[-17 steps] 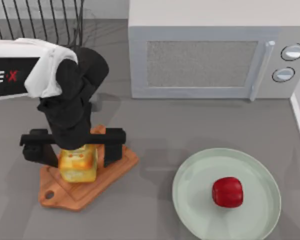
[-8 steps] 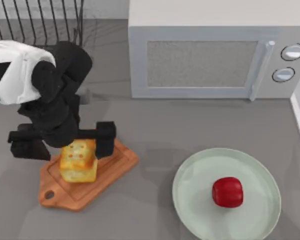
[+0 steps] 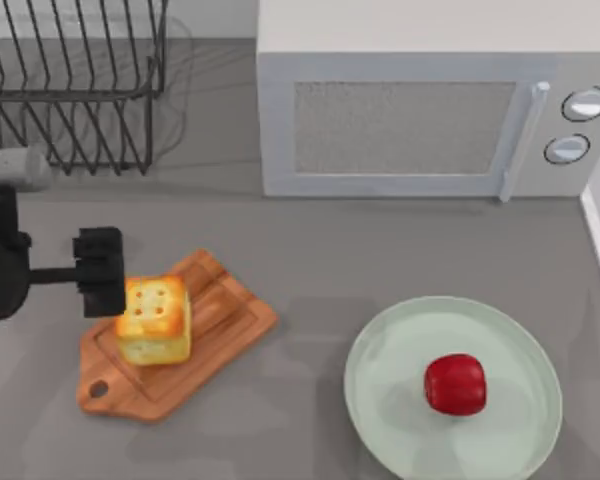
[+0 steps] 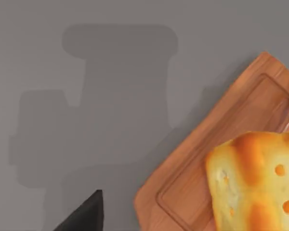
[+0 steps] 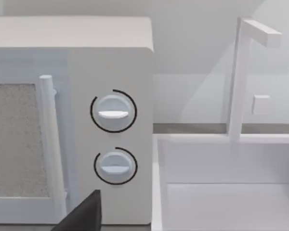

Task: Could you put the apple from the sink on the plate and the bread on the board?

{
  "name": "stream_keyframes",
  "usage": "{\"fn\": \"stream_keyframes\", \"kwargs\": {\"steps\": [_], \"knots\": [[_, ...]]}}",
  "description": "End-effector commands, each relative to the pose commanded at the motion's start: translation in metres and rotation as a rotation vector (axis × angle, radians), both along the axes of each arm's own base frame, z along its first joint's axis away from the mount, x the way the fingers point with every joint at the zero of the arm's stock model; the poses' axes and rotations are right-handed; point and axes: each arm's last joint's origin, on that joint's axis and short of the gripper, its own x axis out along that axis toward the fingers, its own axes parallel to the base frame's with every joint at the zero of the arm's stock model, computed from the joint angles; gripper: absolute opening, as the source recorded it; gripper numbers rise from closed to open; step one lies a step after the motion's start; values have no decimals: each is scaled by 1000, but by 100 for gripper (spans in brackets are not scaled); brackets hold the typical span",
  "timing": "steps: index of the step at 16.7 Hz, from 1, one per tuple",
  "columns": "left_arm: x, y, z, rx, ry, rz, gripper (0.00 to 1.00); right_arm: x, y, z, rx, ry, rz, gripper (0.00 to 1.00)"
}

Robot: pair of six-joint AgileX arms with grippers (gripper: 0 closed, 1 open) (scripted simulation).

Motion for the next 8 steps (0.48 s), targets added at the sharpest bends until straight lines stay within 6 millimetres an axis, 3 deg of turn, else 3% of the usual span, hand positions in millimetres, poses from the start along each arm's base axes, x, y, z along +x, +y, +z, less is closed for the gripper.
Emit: {"fn": "stream_keyframes", "kwargs": {"steps": [4, 8], "knots": [[-56, 29, -7, -12, -364, 37, 100, 0, 0, 0, 0, 0, 0, 100], [-85, 44, -33, 37, -676, 89, 100, 0, 0, 0, 0, 0, 0, 100]]}}
